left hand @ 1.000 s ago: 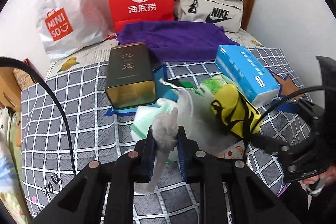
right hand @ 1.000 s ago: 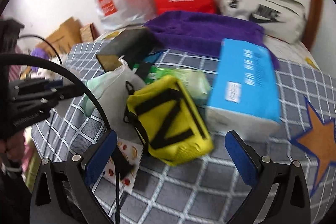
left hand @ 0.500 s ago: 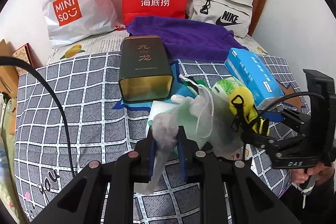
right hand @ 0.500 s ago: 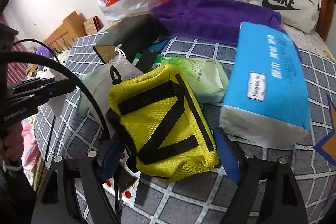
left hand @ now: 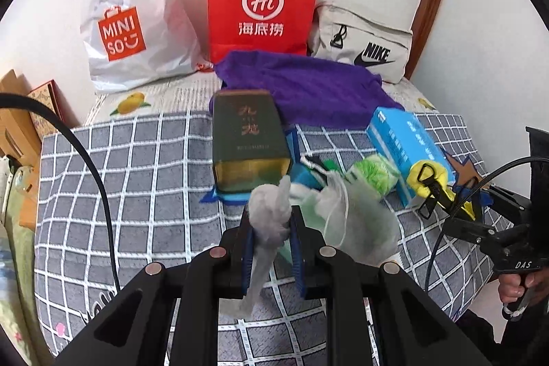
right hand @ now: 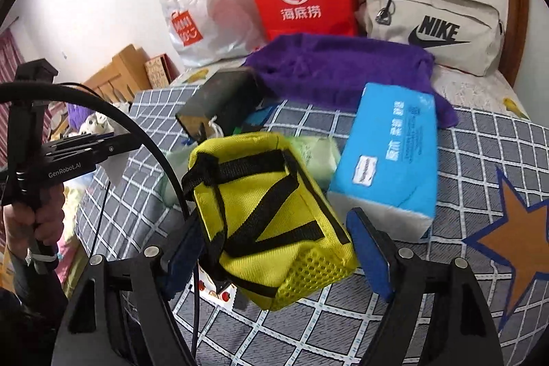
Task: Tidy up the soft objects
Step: 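Carry the fanny pack and tissue with both grippers onto the purple towel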
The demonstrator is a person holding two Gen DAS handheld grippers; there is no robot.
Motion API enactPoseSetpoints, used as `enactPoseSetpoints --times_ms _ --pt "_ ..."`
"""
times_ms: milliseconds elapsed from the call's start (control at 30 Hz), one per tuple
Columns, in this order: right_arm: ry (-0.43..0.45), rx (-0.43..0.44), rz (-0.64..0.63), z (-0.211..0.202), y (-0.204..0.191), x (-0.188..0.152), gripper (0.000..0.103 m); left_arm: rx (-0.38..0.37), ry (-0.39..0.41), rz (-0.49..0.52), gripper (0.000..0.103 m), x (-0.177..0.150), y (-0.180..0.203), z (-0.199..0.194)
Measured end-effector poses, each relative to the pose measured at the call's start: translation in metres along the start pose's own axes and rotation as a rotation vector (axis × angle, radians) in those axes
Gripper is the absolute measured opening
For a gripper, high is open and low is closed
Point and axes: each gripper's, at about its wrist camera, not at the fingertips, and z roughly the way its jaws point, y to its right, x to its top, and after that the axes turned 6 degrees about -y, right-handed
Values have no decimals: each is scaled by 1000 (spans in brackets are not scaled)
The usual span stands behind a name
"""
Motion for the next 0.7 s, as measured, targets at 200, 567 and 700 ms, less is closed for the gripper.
enactPoseSetpoints --times_ms 200,567,700 --pt "-44 3 -8 15 5 -4 63 -7 9 8 18 11 1 -3" --pt "-142 -27 -36 63 8 -7 48 -17 -22 0 18 12 3 8" --pt "-106 -3 -49 49 2 -5 39 -7 -28 -1 18 13 1 10"
